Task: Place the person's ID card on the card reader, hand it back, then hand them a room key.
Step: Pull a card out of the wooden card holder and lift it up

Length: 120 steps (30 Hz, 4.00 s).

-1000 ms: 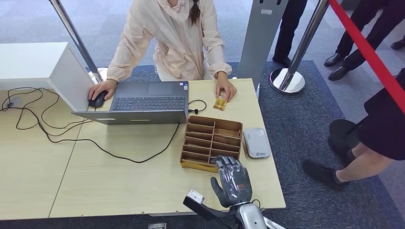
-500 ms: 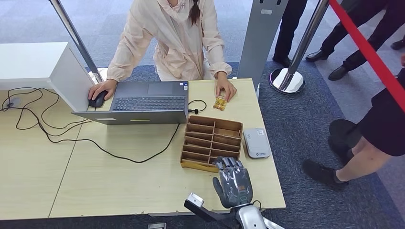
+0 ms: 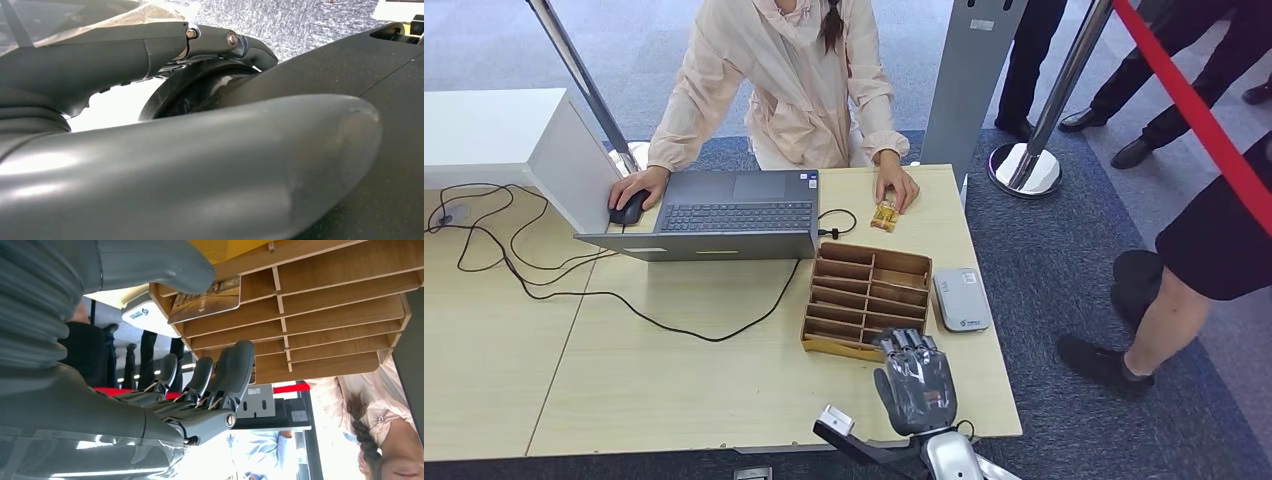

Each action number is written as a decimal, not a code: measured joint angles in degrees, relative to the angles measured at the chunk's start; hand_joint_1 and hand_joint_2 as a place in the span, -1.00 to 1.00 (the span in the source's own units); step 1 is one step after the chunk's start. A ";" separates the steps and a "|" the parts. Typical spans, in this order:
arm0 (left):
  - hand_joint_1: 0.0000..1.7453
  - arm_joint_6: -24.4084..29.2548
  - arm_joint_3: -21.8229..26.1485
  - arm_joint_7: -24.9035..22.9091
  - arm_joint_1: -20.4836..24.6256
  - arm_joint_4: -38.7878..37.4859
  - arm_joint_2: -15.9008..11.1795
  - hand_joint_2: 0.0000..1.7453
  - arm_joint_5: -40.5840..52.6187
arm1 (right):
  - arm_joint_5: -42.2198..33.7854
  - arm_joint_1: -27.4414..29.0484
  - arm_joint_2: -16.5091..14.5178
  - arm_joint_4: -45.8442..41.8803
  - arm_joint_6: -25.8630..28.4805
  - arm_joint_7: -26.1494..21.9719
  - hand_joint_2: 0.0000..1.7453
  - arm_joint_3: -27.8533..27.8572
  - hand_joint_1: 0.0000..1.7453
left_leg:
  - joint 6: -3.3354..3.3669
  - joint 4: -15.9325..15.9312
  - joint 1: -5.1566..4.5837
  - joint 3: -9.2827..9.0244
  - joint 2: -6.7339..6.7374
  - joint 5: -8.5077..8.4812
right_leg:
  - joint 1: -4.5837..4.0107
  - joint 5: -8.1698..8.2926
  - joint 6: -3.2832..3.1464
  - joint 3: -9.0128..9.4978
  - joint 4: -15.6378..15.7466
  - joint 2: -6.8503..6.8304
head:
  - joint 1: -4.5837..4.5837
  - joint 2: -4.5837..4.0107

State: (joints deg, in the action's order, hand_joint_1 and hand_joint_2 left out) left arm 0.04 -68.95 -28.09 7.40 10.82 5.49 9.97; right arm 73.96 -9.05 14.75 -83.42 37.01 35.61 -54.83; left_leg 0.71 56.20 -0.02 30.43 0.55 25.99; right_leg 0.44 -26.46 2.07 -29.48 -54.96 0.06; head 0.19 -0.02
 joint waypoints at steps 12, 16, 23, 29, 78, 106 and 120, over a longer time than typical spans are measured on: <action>-1.00 -0.38 -0.01 0.28 0.00 0.00 0.02 -1.00 0.00 | 0.36 0.18 -0.17 1.77 0.04 0.10 1.00 1.25 -0.37 | 0.00 0.00 0.00 0.00 0.00 0.00 | 0.00 0.00 0.00 0.00 0.00 0.00 | 0.01 0.00; -1.00 -0.46 -0.01 0.41 0.01 0.00 0.02 -1.00 0.00 | 0.60 0.17 -0.33 2.26 -0.14 0.10 1.00 1.61 -0.38 | 0.00 0.00 0.00 0.00 0.00 0.00 | 0.00 0.00 0.00 0.00 0.00 0.00 | 0.01 0.00; -1.00 -0.50 0.00 0.73 0.01 0.00 0.02 -1.00 0.00 | 0.72 0.16 -0.52 2.92 -0.83 0.17 1.00 2.20 -0.40 | 0.00 0.00 0.00 0.00 0.00 0.00 | 0.00 0.00 0.00 0.00 0.00 0.00 | 0.00 0.00; -1.00 -0.52 -0.01 0.87 0.01 0.00 0.03 -1.00 0.00 | 0.73 0.16 -0.64 3.45 -1.24 0.24 1.00 2.82 -0.40 | 0.00 0.00 0.00 0.00 0.00 0.00 | 0.00 0.00 0.00 0.00 0.00 0.00 | 0.01 0.00; -1.00 -1.07 -0.01 2.76 0.01 0.00 0.09 -1.00 0.00 | 3.08 1.41 -3.39 6.04 -3.29 0.45 1.00 9.93 -0.03 | 0.00 0.00 0.00 0.00 0.02 0.00 | 0.00 0.00 0.00 0.00 0.00 0.00 | 0.01 0.00; -1.00 -1.60 0.01 2.45 0.01 0.00 0.07 -1.00 0.00 | 2.02 1.06 -4.42 6.08 -3.66 0.12 1.00 10.15 0.88 | 0.00 0.00 0.00 0.00 0.02 0.00 | 0.00 0.00 0.00 0.00 0.00 0.00 | 0.01 0.00; -1.00 -2.08 0.01 2.30 0.02 0.00 0.07 -1.00 0.00 | 1.96 0.85 -4.99 6.53 -2.64 -0.09 1.00 10.21 0.83 | 0.00 0.00 0.00 0.00 0.02 0.00 | 0.00 0.00 0.00 0.00 0.00 0.00 | 0.01 0.00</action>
State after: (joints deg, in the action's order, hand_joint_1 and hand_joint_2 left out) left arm -2.04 -68.94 -25.79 7.42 10.82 5.55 9.97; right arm 75.92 -8.20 9.77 -76.89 34.36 35.52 -44.62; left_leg 0.71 56.20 -0.02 30.44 0.57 25.99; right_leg 0.44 -26.46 2.07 -29.47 -54.97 0.06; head 0.20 -0.02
